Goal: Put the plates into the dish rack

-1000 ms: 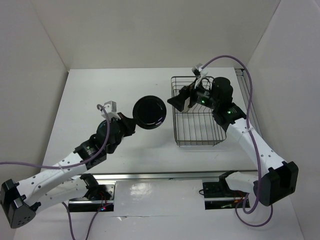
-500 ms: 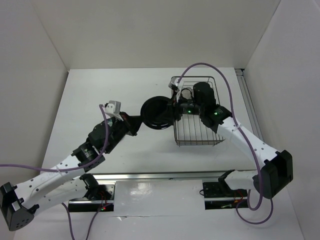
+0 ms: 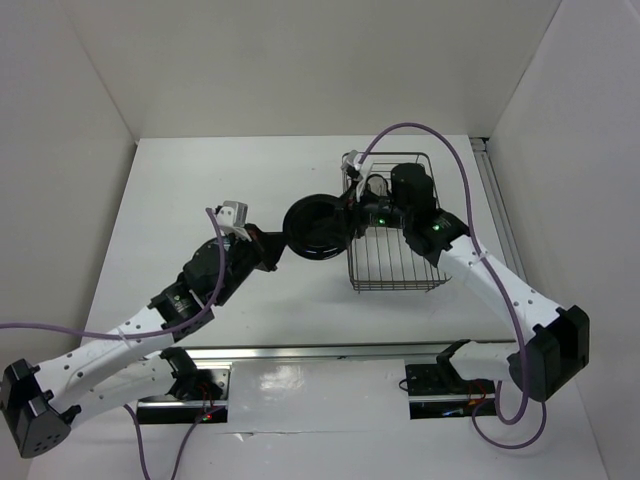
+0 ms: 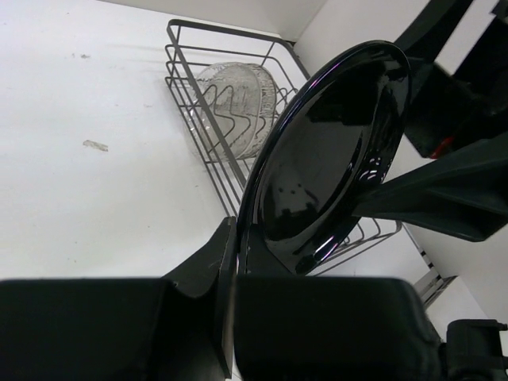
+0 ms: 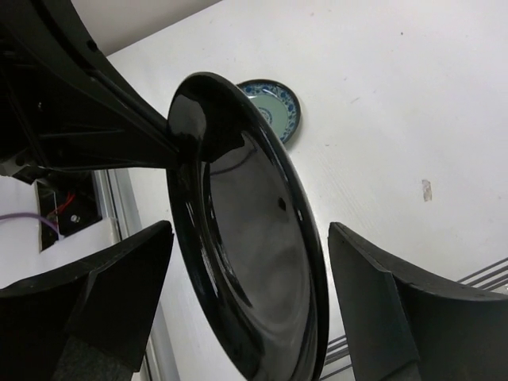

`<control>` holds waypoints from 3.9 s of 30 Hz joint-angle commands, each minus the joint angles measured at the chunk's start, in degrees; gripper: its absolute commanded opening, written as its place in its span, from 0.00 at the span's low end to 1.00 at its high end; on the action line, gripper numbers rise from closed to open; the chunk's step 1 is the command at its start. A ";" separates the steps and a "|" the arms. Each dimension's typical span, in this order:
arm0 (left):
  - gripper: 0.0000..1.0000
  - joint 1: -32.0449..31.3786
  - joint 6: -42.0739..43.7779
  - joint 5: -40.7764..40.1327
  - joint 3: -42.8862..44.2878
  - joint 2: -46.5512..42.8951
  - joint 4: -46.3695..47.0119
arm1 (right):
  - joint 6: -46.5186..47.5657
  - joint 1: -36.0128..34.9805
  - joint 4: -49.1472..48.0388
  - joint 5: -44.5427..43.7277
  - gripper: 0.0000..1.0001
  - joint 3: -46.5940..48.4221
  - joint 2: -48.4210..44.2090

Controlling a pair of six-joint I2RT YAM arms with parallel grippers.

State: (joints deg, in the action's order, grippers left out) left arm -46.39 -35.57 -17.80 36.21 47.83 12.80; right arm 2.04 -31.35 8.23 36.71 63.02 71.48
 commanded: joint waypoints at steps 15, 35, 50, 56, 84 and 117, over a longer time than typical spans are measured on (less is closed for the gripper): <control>0.00 -0.19 1.65 -2.76 0.18 0.33 3.73 | 1.03 -0.20 1.53 -0.85 0.10 4.48 -0.91; 1.00 -0.19 -4.51 -11.02 19.15 9.21 -27.81 | -4.69 6.56 -1.19 -70.28 0.00 4.48 -0.92; 1.00 0.86 -5.03 -12.52 19.52 10.35 -30.64 | -10.66 20.73 -3.48 -52.62 0.00 8.25 9.90; 1.00 2.62 -7.76 -13.05 19.52 11.49 -33.45 | -10.66 18.79 -5.15 -54.20 0.00 8.25 13.51; 1.00 14.13 -17.84 -9.18 18.56 13.16 -41.26 | -10.66 17.12 -5.25 -55.60 0.68 10.10 21.77; 0.92 36.28 -43.53 -4.60 1.14 28.01 -40.92 | -12.77 13.42 -4.36 -49.81 0.88 7.21 0.07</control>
State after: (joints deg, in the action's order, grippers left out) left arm -10.52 -78.13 -22.22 35.79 73.65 -28.88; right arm -10.15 -17.50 6.63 -14.17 70.78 73.10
